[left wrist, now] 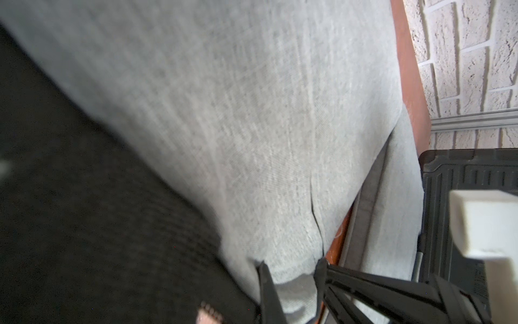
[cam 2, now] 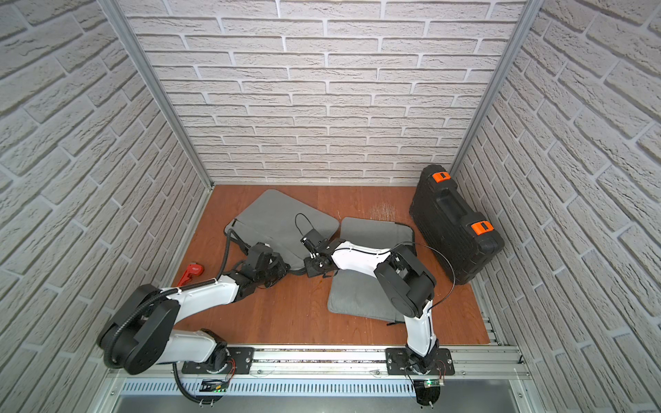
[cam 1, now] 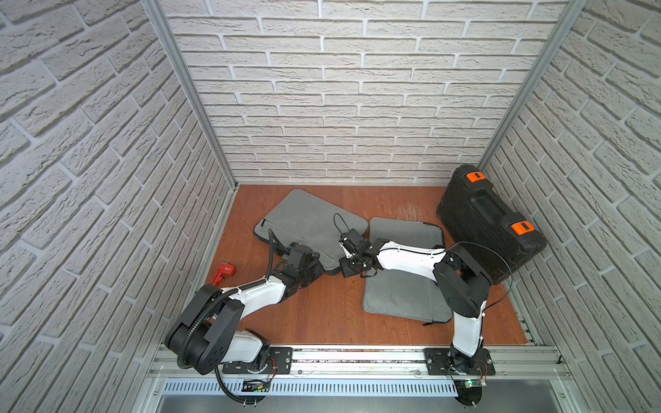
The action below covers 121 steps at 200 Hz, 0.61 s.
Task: Open the zippered laptop bag and take out the laptop
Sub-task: Adjust the zippered laptop bag at the center of the board.
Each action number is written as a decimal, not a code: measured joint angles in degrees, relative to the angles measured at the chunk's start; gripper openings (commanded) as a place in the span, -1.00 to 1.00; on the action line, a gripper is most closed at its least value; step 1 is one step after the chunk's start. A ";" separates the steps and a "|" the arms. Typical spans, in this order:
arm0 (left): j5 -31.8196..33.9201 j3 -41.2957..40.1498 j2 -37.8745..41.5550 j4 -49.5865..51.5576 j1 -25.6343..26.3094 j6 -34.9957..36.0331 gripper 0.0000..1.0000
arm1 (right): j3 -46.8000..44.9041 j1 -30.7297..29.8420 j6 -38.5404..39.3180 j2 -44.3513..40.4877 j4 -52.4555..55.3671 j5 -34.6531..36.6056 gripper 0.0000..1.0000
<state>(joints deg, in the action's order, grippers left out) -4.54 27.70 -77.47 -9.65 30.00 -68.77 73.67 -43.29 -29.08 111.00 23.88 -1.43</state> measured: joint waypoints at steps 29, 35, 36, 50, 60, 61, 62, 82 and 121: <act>0.02 -0.35 1.18 0.79 -0.13 0.48 -1.00 | 0.04 0.00 0.22 0.00 0.11 -0.83 -0.89; 0.00 -0.42 1.25 0.87 -0.15 0.66 -1.00 | 0.04 0.00 0.37 0.00 0.11 -1.01 -0.89; 0.00 -0.42 1.27 0.90 -0.15 0.66 -1.00 | 0.04 0.00 0.37 0.00 0.11 -1.01 -0.88; -0.02 -0.46 1.27 0.94 -0.22 0.85 -1.00 | 0.04 0.02 0.57 0.00 0.11 -1.27 -0.88; -0.11 -0.46 1.27 0.94 -0.26 1.03 -1.00 | 0.04 0.02 0.63 0.00 0.09 -1.40 -0.89; -0.13 -0.46 1.27 0.94 -0.26 1.05 -1.00 | 0.04 0.04 0.63 0.00 0.09 -1.40 -0.88; -0.13 -0.46 1.27 0.94 -0.26 1.05 -1.00 | 0.04 0.04 0.63 0.00 0.07 -1.44 -0.88; -0.35 -0.46 1.20 0.92 -0.37 1.16 -1.00 | -0.07 0.31 1.01 0.00 -0.09 -2.01 -0.75; -0.63 -0.35 0.44 0.76 -0.46 1.25 -0.82 | -1.64 1.42 2.36 -0.22 -0.98 -2.58 -0.58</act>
<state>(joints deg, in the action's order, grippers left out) -5.17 27.35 -77.03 -8.88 29.54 -67.53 72.03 -41.87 -26.72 110.78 22.90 -4.01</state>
